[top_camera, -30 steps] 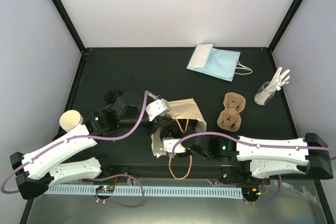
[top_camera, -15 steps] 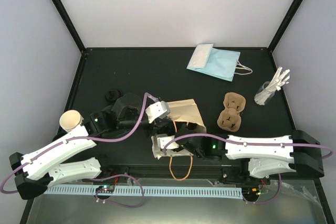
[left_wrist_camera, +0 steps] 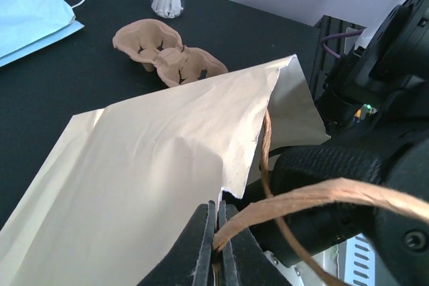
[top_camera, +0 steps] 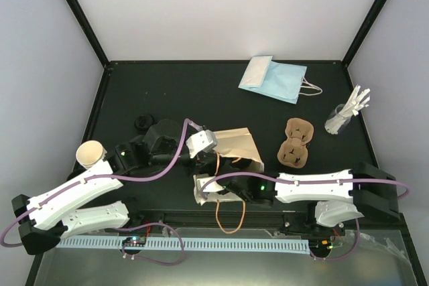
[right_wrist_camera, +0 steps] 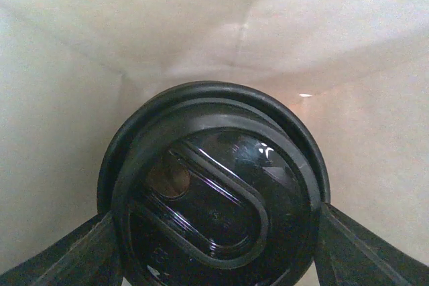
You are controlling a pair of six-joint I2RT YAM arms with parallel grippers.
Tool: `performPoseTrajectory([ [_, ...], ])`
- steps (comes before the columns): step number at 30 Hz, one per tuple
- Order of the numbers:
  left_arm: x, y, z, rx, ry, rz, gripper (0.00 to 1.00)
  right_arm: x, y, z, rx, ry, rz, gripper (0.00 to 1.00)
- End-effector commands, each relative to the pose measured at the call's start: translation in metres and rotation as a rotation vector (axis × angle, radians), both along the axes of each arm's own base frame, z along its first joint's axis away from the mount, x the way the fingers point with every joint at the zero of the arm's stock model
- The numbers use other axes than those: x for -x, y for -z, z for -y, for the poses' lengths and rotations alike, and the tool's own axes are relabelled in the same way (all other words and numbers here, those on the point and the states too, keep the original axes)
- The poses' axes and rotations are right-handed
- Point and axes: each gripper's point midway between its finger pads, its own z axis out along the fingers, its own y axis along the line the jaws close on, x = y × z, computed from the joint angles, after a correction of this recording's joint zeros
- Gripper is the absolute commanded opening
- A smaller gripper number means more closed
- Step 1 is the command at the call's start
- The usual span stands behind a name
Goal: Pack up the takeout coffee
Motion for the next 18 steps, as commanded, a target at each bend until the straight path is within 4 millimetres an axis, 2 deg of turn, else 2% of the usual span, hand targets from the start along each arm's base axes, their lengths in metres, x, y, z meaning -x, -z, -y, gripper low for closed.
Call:
performPoseTrajectory([
  [1,0.010,-0.012,0.002,0.044,0.035,-0.012,0.02,-0.004,0.005,0.000,-0.003,0.023,-0.005,0.56],
  [5,0.010,-0.014,-0.001,0.048,0.024,-0.010,0.07,-0.003,0.009,0.004,0.006,0.035,-0.022,0.56],
  [7,0.010,-0.018,-0.003,0.060,0.012,-0.006,0.19,-0.002,0.009,0.005,0.005,0.038,-0.025,0.57],
  [9,0.008,-0.024,-0.005,0.078,-0.006,0.001,0.37,-0.003,0.009,0.006,0.002,0.045,-0.023,0.56],
  [11,0.008,-0.034,-0.008,0.100,-0.021,0.006,0.50,-0.004,0.006,0.006,-0.004,0.049,-0.018,0.57],
  [13,0.008,-0.049,-0.012,0.132,-0.047,0.004,0.60,-0.005,0.004,0.007,-0.014,0.057,-0.017,0.57],
  [18,-0.010,-0.093,-0.042,0.244,-0.237,-0.001,0.85,-0.007,0.002,0.009,-0.033,0.071,-0.005,0.57],
])
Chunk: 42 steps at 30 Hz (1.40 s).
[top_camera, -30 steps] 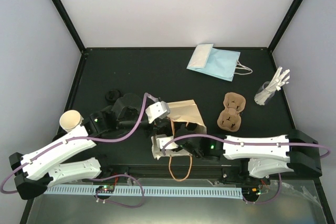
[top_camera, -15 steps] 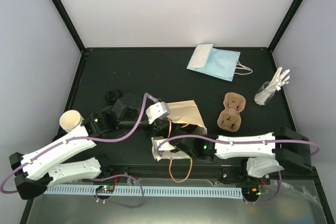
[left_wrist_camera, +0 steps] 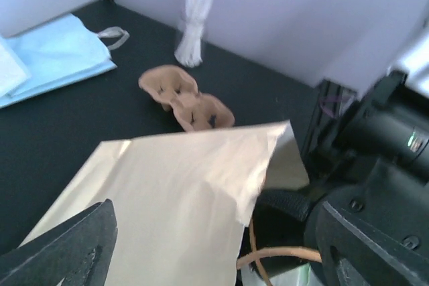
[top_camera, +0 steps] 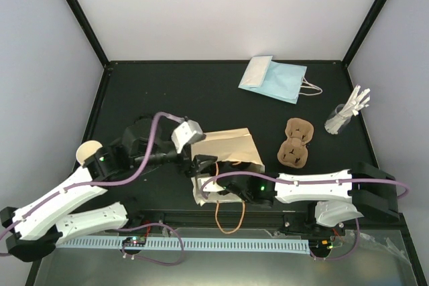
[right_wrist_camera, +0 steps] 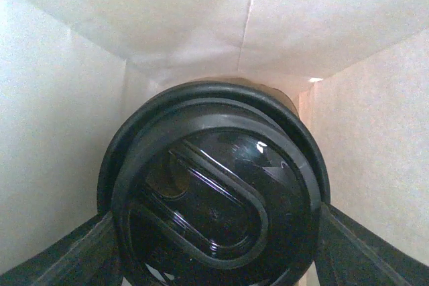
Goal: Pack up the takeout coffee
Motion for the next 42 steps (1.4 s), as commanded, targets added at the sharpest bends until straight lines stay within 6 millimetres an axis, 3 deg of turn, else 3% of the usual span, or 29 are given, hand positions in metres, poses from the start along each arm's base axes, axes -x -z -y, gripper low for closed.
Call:
performPoseTrajectory([
  [1,-0.018,-0.058,-0.031,0.145,-0.191,-0.006,0.89,-0.007,-0.013,0.004,-0.063,0.047,0.027,0.57],
  [3,-0.037,-0.058,-0.047,0.147,-0.302,-0.062,0.98,-0.007,-0.016,0.004,-0.081,0.047,0.028,0.57],
  [8,-0.092,-0.022,-0.096,0.106,-0.593,-0.269,0.99,-0.005,-0.026,-0.001,-0.120,0.038,0.021,0.56],
  [15,-0.156,0.036,-0.122,0.234,-0.624,-0.493,0.99,-0.003,-0.028,-0.002,-0.124,0.030,0.009,0.56],
  [19,-0.190,0.070,-0.130,0.188,-0.693,-0.535,0.99,-0.001,-0.029,-0.002,-0.133,0.025,-0.004,0.56],
  [22,-0.216,0.102,-0.122,0.157,-0.683,-0.635,0.98,-0.001,-0.029,-0.002,-0.134,0.025,-0.012,0.56],
  [26,-0.241,0.142,-0.106,0.111,-0.651,-0.743,0.86,0.000,-0.028,-0.002,-0.133,0.025,-0.024,0.56],
  [29,-0.253,0.162,-0.094,0.080,-0.630,-0.769,0.82,-0.001,-0.026,-0.003,-0.125,0.027,-0.021,0.56],
  [35,-0.260,0.185,-0.061,0.034,-0.546,-0.797,0.78,-0.003,-0.036,-0.009,-0.168,0.014,0.004,0.56],
  [42,-0.258,0.213,-0.032,-0.002,-0.450,-0.854,0.71,-0.008,-0.027,-0.016,-0.135,0.016,0.015,0.56],
])
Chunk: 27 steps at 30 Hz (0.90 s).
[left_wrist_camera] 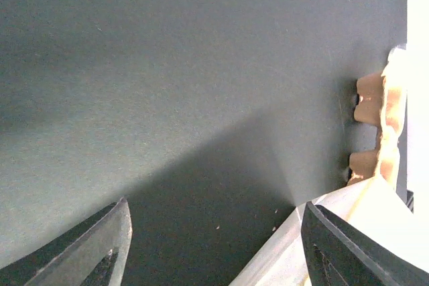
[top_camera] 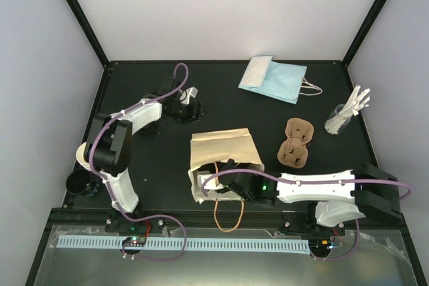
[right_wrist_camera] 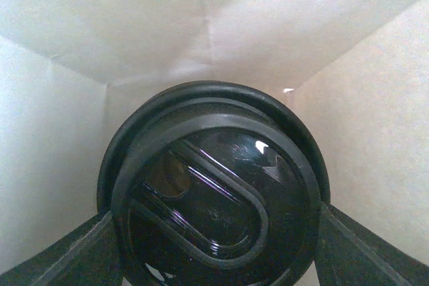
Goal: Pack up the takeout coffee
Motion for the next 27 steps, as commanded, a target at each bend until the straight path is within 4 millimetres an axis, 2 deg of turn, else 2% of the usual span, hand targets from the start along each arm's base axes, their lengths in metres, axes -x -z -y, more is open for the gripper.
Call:
performPoseTrajectory([
  [1,-0.004,0.003,0.022,0.048,0.084,0.013,0.70,-0.007,-0.010,-0.012,-0.035,0.005,0.021,0.56],
  [10,0.023,0.026,0.031,0.081,0.155,-0.066,0.55,-0.009,0.004,-0.001,0.038,0.042,0.002,0.56],
  [15,0.044,0.027,0.039,0.126,0.194,-0.092,0.46,-0.012,0.006,0.005,0.054,0.065,0.011,0.56],
  [20,0.062,0.023,0.039,0.157,0.212,-0.106,0.38,-0.013,0.007,0.001,0.061,0.073,0.007,0.56],
  [27,0.076,0.018,0.035,0.172,0.216,-0.103,0.35,-0.012,0.013,-0.004,0.090,0.064,-0.024,0.56],
])
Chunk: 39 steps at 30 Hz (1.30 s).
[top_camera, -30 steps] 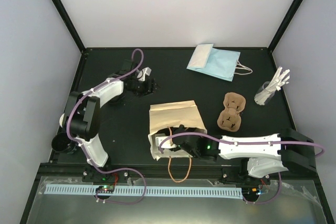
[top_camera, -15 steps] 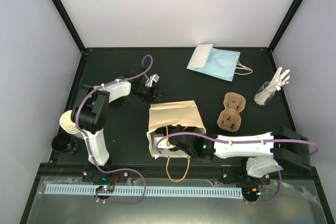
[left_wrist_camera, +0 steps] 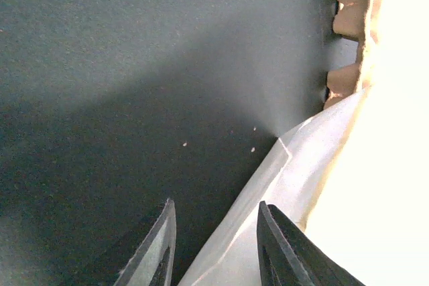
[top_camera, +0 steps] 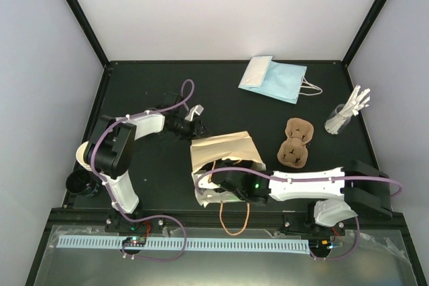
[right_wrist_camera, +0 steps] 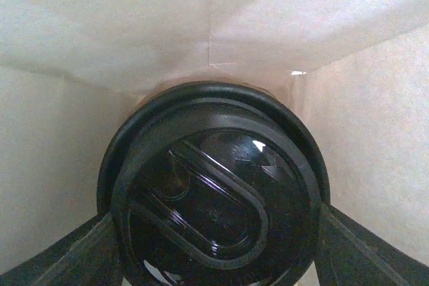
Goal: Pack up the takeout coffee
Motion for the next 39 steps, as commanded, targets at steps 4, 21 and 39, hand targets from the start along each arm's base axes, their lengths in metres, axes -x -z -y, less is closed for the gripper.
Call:
performPoseTrajectory([
  [4,0.010,-0.022,0.010,0.087,0.044,0.038,0.33,-0.003,-0.001,-0.004,0.016,0.024,-0.034,0.56],
  [21,0.021,-0.024,0.014,0.090,0.050,0.016,0.28,-0.005,0.029,0.003,0.138,0.050,-0.095,0.56],
  [39,0.039,-0.019,0.014,0.096,0.042,-0.006,0.27,-0.014,0.055,0.003,0.202,0.062,-0.114,0.56],
])
